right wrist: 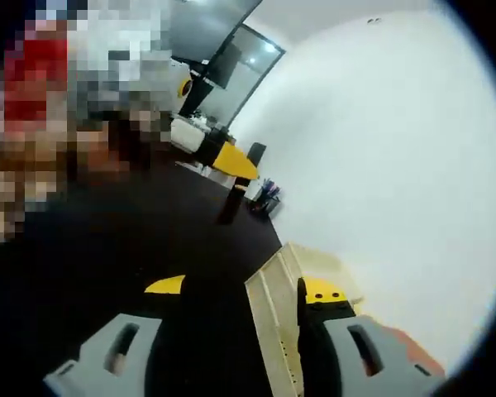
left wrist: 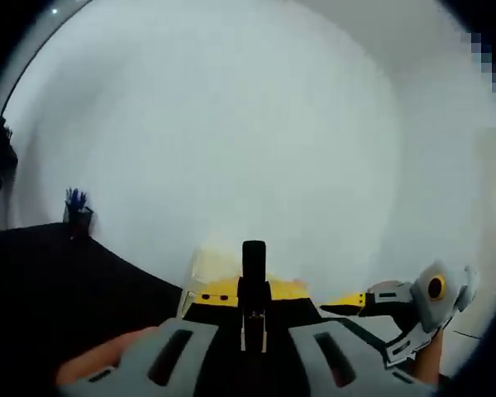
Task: Open the drawer, pick up the cosmetic bottles from the table one by one, place them into the drawer, release the gripper, close the drawer, and move the gripper away
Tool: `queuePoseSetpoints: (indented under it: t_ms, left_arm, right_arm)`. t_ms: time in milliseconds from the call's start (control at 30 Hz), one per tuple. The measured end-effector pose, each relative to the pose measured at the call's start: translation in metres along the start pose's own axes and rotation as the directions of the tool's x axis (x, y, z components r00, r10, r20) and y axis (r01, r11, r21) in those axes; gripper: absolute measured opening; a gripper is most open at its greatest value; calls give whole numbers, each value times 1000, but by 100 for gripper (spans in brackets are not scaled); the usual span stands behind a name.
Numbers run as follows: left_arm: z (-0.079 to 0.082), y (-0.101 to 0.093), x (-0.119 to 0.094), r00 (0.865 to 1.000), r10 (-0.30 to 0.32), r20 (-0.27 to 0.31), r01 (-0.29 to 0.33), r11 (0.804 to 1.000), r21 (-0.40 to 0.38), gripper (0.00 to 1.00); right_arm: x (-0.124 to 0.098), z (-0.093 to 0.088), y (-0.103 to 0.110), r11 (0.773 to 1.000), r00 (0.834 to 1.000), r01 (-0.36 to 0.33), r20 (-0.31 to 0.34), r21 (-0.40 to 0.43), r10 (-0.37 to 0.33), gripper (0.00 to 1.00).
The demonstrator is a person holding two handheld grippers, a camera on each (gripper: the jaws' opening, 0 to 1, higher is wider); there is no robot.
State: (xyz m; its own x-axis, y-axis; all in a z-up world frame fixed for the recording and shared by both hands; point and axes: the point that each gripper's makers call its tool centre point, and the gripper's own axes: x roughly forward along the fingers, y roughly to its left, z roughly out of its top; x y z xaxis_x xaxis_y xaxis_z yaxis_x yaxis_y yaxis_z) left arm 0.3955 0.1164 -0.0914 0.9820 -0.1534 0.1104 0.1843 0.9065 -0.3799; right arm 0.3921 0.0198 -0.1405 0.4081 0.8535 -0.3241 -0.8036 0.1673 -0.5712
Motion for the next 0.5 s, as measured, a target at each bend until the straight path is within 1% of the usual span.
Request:
queuePoseSetpoints:
  t_ms: [33, 133, 167, 267, 333, 500]
  left_arm:
    - [3, -5, 2, 1000, -2, -13, 2, 1000, 21, 8]
    - [9, -13, 7, 999, 7, -40, -4, 998, 62, 8]
    - [11, -15, 9, 999, 10, -53, -6, 997, 77, 8]
    - [17, -22, 16, 996, 19, -85, -9, 993, 116, 8]
    - [21, -26, 22, 995, 15, -97, -3, 992, 125, 8]
    - [34, -28, 36, 991, 32, -129, -11, 987, 161, 8]
  right_arm:
    - [-2, -1, -1, 1000, 1000, 3, -2, -3, -3, 49]
    - [-6, -4, -2, 1000, 1000, -3, -14, 14, 3, 62]
    - [-8, -5, 0, 1000, 1000, -6, -16, 15, 7, 63]
    - [-9, -6, -5, 1000, 1000, 8, -26, 6, -7, 64]
    - [-10, -8, -6, 1000, 999, 14, -35, -1, -14, 64]
    - [-11, -14, -14, 1000, 999, 26, -48, -7, -26, 64]
